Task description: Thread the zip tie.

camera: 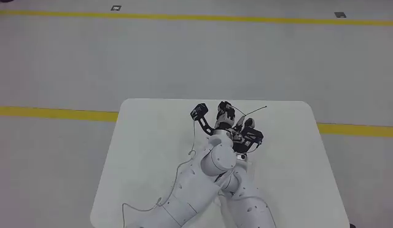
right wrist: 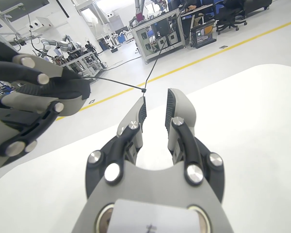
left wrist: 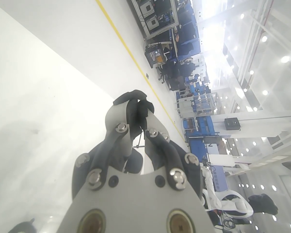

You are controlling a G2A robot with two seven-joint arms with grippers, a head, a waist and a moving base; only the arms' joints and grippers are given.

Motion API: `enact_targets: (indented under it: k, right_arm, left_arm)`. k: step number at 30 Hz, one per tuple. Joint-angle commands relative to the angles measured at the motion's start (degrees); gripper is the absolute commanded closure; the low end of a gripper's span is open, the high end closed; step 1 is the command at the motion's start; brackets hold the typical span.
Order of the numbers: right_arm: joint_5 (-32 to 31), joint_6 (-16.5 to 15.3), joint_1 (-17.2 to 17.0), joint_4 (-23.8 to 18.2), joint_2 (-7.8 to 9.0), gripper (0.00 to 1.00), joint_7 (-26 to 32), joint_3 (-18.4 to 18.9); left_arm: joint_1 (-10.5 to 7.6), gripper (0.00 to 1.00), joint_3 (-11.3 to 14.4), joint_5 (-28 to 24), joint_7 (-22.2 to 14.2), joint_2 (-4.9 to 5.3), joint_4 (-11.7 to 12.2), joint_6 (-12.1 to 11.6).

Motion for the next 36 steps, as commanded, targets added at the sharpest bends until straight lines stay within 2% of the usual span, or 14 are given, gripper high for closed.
enact_targets:
  k: [1,12,36]
  right_arm:
    - [0.03,-0.08,0.09,0.1,-0.01,0.8,-0.02,0.01]
    - [-0.42,0.02,0.89,1.83,-0.23,0.81,-0.53,-0.63]
    - [-0.4,-1.6,1.01,2.37,-0.25,0.83,-2.15,-0.37]
  left_arm:
    - [0.0,1.0,0.0,0.0,0.0,0.0,0.0,0.0]
    - [0.0,1.0,0.0,0.0,0.0,0.0,0.0,0.0]
    - [0.0,1.0,0.0,0.0,0.0,0.0,0.0,0.0]
